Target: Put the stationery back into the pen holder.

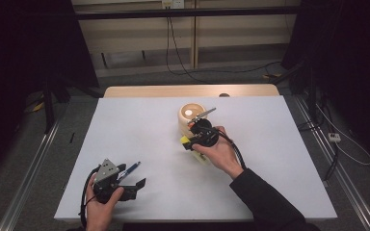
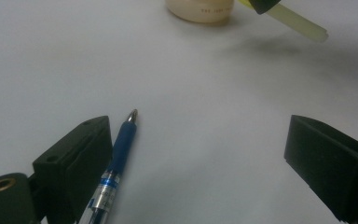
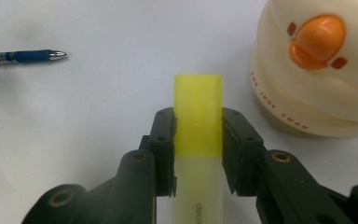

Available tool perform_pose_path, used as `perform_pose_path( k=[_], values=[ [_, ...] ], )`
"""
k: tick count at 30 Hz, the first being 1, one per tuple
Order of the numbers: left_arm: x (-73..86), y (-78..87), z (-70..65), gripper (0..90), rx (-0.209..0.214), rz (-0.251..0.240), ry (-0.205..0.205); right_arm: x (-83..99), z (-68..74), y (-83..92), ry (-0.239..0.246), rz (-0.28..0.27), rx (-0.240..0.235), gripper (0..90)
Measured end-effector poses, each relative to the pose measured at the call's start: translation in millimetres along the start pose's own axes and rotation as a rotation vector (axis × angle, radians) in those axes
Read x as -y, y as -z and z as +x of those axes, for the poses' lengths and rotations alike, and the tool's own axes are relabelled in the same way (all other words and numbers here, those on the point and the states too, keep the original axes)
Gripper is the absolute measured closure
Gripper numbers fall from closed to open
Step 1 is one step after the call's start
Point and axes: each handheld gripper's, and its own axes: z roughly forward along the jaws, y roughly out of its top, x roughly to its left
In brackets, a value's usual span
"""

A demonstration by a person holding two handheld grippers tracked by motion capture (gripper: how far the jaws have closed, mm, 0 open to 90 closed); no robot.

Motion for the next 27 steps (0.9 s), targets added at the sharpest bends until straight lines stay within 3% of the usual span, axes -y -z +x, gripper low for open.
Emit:
perform_pose_path(
  k=[12, 21, 27],
  values=[
    [-0.1, -0.5, -0.3, 7.8, 0.008, 0.001, -0.001, 4.4, -5.3, 14.8, 0.042, -0.177, -0.033, 68.1],
    [-0.4, -0.4, -0.6, 7.8, 0.007, 0.000, -0.011, 4.3, -11.2, 26.2, 0.058, -0.319, -0.012, 68.1],
    [-0.5, -0.3, -0.6, 7.8, 0.008, 0.000, -0.011, 4.5, -15.2, 31.7, 0.063, -0.380, -0.016, 68.1]
  ],
)
